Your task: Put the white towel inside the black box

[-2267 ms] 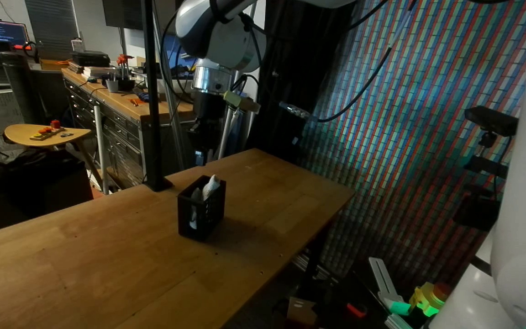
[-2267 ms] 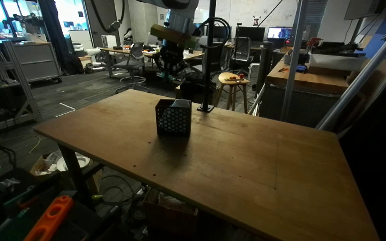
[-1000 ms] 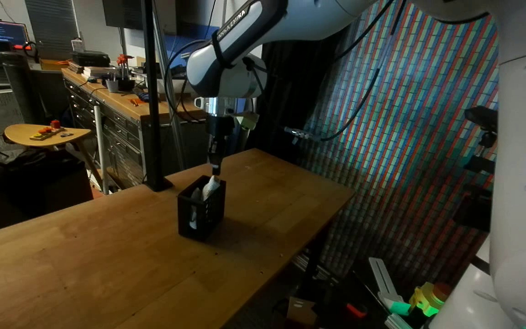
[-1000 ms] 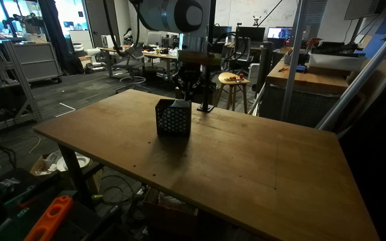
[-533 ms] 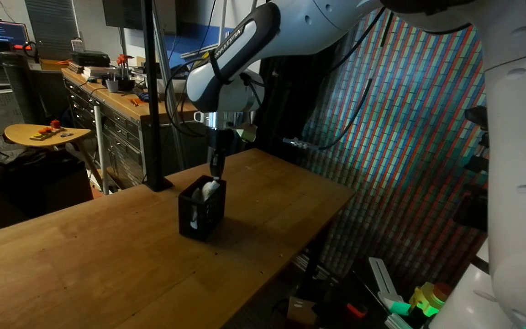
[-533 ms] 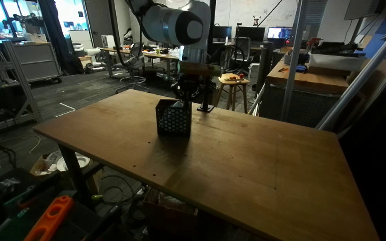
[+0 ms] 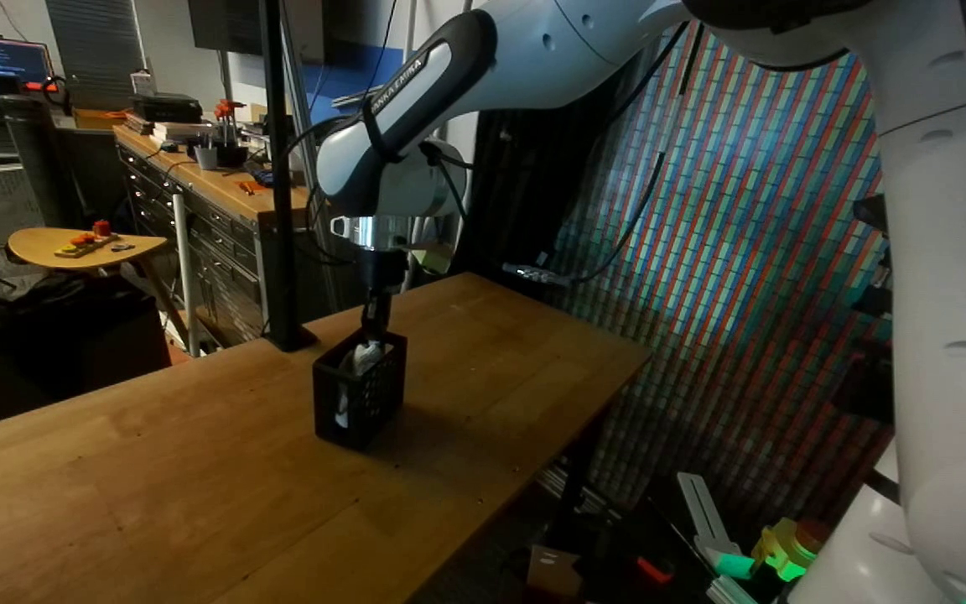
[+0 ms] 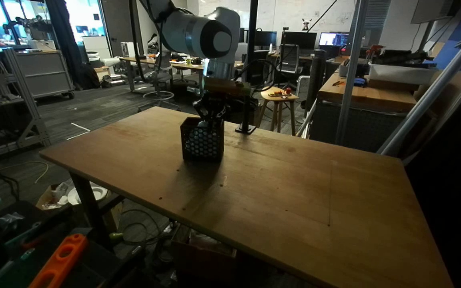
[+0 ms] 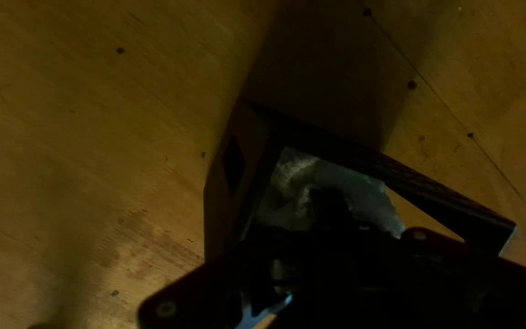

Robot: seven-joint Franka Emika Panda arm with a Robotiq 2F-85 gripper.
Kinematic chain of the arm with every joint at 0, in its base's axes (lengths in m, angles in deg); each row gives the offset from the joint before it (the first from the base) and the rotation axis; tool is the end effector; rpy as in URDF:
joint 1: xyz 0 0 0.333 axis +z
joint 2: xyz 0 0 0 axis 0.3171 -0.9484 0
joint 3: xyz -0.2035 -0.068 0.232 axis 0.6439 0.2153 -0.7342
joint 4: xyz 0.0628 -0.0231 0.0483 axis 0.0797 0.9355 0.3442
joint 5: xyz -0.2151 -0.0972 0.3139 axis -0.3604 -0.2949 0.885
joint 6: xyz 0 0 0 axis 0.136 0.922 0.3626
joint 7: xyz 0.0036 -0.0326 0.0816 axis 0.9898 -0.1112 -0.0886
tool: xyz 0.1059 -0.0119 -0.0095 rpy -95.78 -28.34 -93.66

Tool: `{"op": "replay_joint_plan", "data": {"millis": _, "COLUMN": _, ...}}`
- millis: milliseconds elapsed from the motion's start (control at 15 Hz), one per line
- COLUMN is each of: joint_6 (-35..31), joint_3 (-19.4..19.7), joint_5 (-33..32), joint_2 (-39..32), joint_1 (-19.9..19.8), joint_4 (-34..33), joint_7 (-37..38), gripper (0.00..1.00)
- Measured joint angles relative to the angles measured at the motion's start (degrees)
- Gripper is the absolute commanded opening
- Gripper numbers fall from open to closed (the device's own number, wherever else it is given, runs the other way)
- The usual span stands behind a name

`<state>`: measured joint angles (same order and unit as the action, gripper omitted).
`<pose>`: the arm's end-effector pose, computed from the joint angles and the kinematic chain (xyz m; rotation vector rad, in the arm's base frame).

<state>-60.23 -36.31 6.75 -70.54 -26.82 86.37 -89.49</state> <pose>0.6312 -0.0292 0.2566 -2.7863 -1.1315 0.0951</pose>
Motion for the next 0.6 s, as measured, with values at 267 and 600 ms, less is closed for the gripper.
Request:
{"op": "replay_joint_plan", "data": {"millis": 267, "joint_6": 0.0, "joint_3": -1.2, "joint_5": 1.2, "joint_2": -0.8, "joint_1": 0.2, "joint_4": 0.0, "joint_7": 0.0, "gripper": 0.00}}
{"op": "replay_joint_plan", "data": {"millis": 600, "joint_6": 0.9, "joint_3": -1.1, "joint_5": 1.7, "joint_2": -1.0, "joint_1": 0.3, "joint_4": -0.1, "joint_7": 1.0, "gripper": 0.00}}
